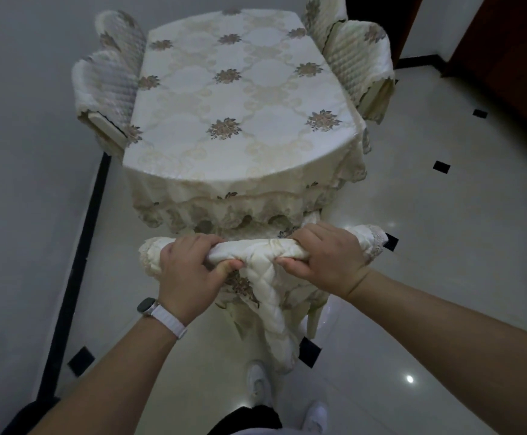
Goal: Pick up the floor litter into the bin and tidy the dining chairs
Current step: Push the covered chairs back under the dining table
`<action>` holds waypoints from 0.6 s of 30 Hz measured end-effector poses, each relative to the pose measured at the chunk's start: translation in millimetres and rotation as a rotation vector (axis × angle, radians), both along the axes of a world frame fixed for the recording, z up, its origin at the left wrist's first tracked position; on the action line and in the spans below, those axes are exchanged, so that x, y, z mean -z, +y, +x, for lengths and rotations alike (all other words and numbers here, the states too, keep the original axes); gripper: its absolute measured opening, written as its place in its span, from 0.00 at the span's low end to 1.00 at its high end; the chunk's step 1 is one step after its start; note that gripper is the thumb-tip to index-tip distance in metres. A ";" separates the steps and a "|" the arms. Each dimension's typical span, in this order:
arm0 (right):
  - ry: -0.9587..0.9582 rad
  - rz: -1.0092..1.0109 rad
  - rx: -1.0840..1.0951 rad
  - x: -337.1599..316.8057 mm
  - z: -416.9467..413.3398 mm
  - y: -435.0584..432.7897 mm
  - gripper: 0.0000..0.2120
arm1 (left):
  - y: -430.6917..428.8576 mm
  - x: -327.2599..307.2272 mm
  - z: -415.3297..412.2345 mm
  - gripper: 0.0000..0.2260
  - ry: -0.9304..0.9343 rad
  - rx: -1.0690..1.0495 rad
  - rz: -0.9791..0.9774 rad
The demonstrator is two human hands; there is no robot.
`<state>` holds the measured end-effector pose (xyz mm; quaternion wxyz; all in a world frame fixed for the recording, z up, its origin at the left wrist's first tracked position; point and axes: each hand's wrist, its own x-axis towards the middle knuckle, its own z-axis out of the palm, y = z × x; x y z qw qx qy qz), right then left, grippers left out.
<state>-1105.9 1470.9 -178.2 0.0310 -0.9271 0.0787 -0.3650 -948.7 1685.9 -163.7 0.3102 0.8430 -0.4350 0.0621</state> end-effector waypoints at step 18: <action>0.036 -0.064 -0.080 13.9 61.5 -54.9 0.29 | -41.0 18.5 39.1 0.23 0.002 -0.070 0.052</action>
